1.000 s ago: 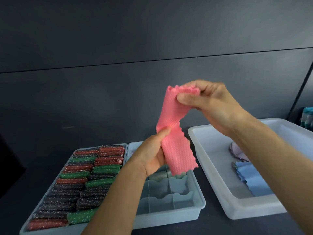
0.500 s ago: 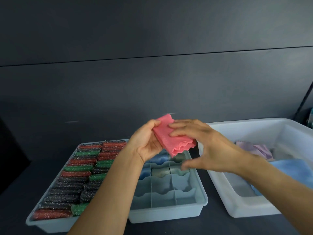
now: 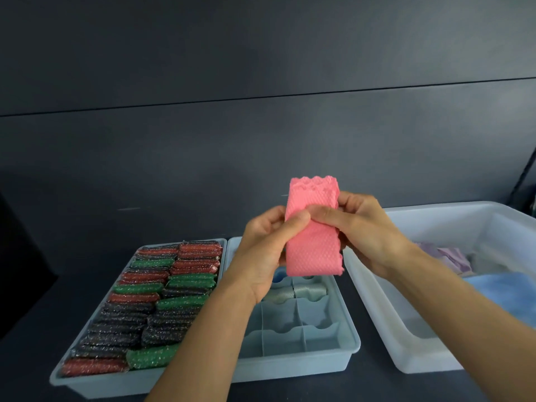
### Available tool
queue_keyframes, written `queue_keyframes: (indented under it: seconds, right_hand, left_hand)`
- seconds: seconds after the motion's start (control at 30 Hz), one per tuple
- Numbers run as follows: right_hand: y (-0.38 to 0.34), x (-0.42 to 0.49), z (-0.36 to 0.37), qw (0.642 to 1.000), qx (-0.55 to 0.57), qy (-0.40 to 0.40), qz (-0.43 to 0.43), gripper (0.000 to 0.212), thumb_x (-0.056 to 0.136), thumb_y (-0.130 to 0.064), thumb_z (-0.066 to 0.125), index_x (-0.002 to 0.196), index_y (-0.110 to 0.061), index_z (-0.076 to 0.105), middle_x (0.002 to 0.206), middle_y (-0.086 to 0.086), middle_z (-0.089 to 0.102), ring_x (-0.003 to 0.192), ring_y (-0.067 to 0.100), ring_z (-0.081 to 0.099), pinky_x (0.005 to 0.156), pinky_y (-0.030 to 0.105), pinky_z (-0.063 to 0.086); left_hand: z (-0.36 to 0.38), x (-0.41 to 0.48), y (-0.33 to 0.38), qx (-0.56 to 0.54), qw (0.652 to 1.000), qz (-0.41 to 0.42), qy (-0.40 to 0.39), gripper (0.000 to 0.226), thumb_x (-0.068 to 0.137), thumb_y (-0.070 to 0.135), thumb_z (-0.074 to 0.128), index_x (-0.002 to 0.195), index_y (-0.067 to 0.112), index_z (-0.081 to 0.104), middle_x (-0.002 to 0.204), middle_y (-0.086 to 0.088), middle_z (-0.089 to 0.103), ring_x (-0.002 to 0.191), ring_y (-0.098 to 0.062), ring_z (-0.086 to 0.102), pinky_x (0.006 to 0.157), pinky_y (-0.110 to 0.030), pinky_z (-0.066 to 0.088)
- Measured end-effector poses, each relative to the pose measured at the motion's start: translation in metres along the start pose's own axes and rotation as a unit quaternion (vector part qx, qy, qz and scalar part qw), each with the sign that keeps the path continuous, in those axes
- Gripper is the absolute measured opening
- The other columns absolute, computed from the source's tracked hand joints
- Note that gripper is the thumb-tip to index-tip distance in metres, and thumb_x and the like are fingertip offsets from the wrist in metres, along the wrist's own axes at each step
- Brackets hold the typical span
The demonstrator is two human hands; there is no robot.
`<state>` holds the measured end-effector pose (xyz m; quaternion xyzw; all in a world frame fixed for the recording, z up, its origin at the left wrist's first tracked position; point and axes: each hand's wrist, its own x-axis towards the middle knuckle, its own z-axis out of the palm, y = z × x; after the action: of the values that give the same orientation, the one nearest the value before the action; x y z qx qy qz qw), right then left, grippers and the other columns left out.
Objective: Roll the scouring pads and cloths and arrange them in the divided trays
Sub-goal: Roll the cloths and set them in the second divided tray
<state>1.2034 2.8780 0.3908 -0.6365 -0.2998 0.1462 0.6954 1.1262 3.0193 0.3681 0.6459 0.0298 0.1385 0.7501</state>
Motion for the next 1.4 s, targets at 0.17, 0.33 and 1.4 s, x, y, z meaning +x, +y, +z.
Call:
queue_keyframes:
  seconds: [0.17,0.33,1.4]
  right_hand:
    - [0.005,-0.003,0.001,0.997,0.057,-0.034,-0.031,0.012,0.085,-0.007,0.065,0.096,-0.003,0.066,0.078,0.014,0.058,0.061,0.021,0.047,0.051,0.026,0.033]
    - [0.005,-0.003,0.002,0.995,0.057,-0.033,-0.074,0.030,0.083,0.001,0.059,0.068,-0.021,0.073,0.075,0.006,0.068,0.066,0.021,0.051,0.056,0.026,0.035]
    - [0.068,0.005,0.061,0.981,-0.083,-0.151,0.088,0.019,0.085,-0.003,0.067,0.100,-0.015,0.069,0.091,0.022,0.067,0.076,0.022,0.055,0.071,0.037,0.043]
  left_hand:
    - [0.000,-0.002,0.004,0.015,0.993,0.097,0.062,0.015,0.089,0.017,0.066,0.103,0.012,0.065,0.097,-0.011,0.073,0.091,-0.025,0.069,0.082,-0.047,0.056]
    - [-0.011,-0.003,0.009,-0.005,0.998,0.060,-0.007,0.034,0.098,0.011,0.044,0.079,0.024,0.070,0.092,0.000,0.070,0.081,-0.014,0.065,0.063,-0.033,0.055]
    - [-0.118,-0.016,-0.017,0.223,0.969,-0.038,-0.101,0.013,0.082,-0.002,0.071,0.084,0.007,0.062,0.091,-0.012,0.065,0.079,-0.020,0.068,0.073,-0.033,0.058]
